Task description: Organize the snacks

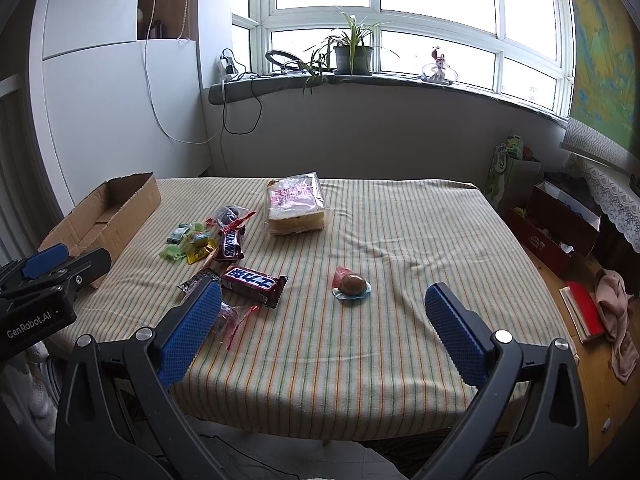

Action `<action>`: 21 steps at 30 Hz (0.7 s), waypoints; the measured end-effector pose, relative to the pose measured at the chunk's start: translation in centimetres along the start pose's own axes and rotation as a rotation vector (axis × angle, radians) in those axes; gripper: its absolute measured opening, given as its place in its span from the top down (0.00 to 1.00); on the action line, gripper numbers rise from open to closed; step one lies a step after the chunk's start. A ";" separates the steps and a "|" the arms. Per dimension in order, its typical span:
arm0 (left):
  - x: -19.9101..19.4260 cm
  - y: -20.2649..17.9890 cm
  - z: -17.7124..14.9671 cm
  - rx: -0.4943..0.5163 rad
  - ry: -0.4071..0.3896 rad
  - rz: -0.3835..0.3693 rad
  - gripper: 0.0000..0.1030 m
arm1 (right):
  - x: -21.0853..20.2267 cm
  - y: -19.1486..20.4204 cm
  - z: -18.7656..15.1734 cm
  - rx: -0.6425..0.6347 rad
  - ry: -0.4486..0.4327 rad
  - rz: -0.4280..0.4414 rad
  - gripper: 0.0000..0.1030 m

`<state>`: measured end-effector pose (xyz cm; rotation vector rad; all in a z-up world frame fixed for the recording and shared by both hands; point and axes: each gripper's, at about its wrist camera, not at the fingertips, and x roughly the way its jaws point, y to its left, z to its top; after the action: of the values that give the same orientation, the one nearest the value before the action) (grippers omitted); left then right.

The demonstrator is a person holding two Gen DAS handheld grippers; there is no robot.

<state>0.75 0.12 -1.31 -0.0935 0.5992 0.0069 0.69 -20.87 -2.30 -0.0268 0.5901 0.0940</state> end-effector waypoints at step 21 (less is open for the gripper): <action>2.8 -0.4 -2.1 -0.039 0.133 -0.163 0.25 | 5.2 -4.2 -1.2 0.031 0.129 0.062 0.10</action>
<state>1.85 -0.53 -4.59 -0.1817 0.7227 -0.1468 4.73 -24.73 -6.14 0.0158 0.7217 0.1445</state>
